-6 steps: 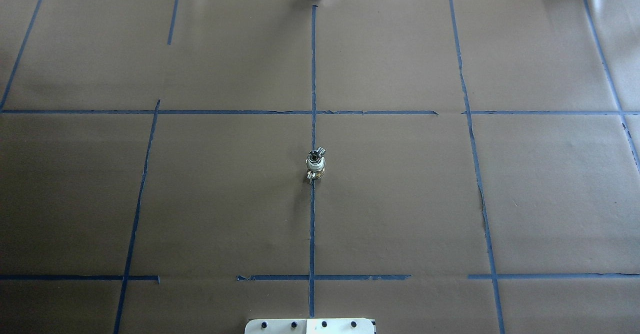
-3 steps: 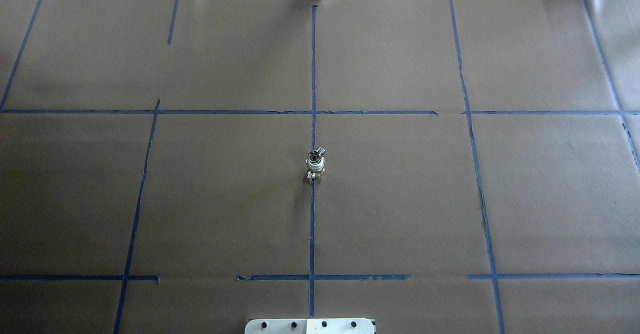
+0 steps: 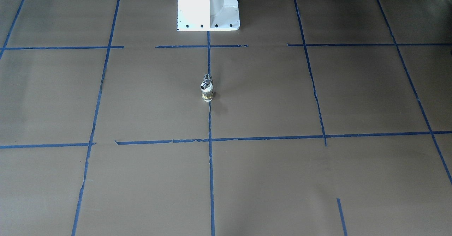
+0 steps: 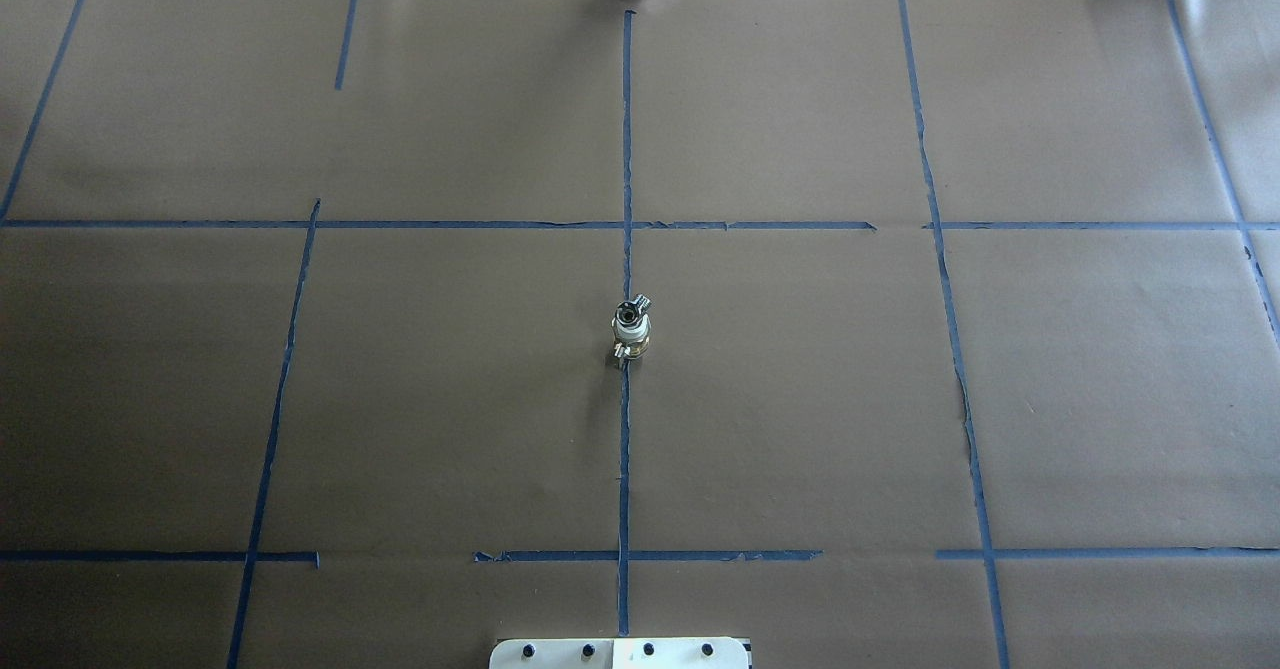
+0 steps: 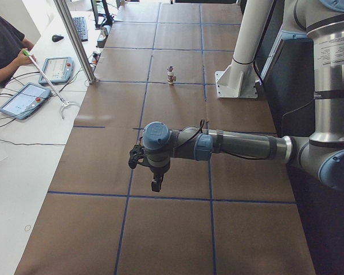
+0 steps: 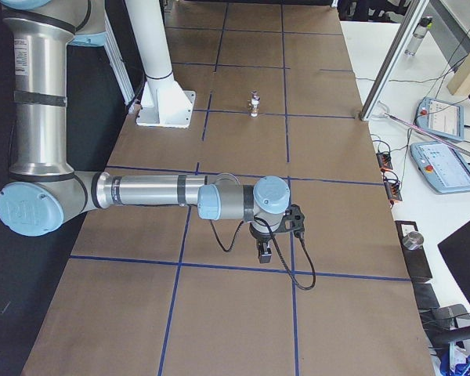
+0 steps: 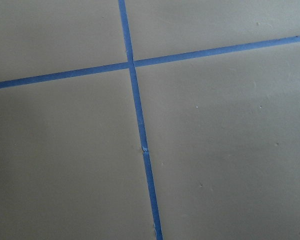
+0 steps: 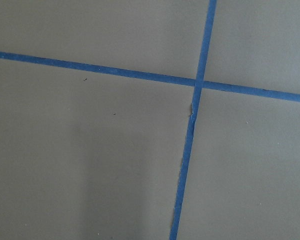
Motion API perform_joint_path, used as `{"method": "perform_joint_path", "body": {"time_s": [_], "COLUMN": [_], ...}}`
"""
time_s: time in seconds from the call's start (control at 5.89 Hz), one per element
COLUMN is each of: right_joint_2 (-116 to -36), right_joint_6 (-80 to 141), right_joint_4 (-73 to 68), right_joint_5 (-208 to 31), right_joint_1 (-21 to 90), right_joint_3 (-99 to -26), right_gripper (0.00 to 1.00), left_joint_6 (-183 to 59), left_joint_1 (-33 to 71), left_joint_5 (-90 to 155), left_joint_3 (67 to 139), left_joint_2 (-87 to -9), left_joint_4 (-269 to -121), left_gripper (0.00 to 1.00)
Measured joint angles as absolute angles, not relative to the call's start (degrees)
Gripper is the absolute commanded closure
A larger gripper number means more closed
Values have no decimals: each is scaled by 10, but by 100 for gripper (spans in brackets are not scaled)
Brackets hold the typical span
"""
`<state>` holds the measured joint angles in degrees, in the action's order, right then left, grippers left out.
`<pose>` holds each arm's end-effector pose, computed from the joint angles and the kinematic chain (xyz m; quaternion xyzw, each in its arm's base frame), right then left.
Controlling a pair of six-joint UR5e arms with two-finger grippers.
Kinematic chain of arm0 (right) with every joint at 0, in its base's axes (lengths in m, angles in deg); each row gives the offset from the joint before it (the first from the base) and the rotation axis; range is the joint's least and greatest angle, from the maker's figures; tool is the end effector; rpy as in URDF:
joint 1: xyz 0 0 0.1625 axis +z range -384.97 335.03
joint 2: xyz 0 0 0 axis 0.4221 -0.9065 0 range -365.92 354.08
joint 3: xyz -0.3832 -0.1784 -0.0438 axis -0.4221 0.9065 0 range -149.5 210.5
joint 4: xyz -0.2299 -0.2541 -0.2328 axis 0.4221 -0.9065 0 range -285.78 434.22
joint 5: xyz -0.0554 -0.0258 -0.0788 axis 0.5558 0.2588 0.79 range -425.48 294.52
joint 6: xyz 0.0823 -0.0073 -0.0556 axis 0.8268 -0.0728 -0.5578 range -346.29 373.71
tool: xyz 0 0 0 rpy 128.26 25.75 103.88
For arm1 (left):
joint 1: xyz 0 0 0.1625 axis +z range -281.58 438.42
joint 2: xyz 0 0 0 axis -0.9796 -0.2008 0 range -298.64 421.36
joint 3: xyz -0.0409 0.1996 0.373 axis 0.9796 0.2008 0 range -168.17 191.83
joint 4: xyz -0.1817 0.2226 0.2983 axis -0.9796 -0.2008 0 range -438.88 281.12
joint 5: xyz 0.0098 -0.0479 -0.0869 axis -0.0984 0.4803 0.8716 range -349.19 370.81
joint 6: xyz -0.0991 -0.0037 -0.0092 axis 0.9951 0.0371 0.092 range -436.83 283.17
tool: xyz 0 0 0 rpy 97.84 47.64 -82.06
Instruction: Assemble PPR valve and pipe with both arms
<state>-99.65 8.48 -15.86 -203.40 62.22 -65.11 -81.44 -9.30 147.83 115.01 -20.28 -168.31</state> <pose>0.0364 -0.4685 0.6373 0.0228 -0.4057 -0.0704 0.9110 -0.0431 -0.4355 0.6104 0.0421 0.3978 0.0698 0.9138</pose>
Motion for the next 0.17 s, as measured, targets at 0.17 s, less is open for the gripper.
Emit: {"method": "perform_joint_path", "body": {"time_s": [0.17], "right_joint_2": [-995], "right_joint_6": [84], "right_joint_4": [-154], "right_joint_5": [-2034], "right_joint_1": [622], "right_joint_3": [-642], "right_gripper": [0], "left_joint_6": [-814], "left_joint_1": [-93], "left_joint_5": [1478], "left_joint_3": [1150], "left_joint_2": [-202], "left_joint_4": [-1683], "left_gripper": [0]}}
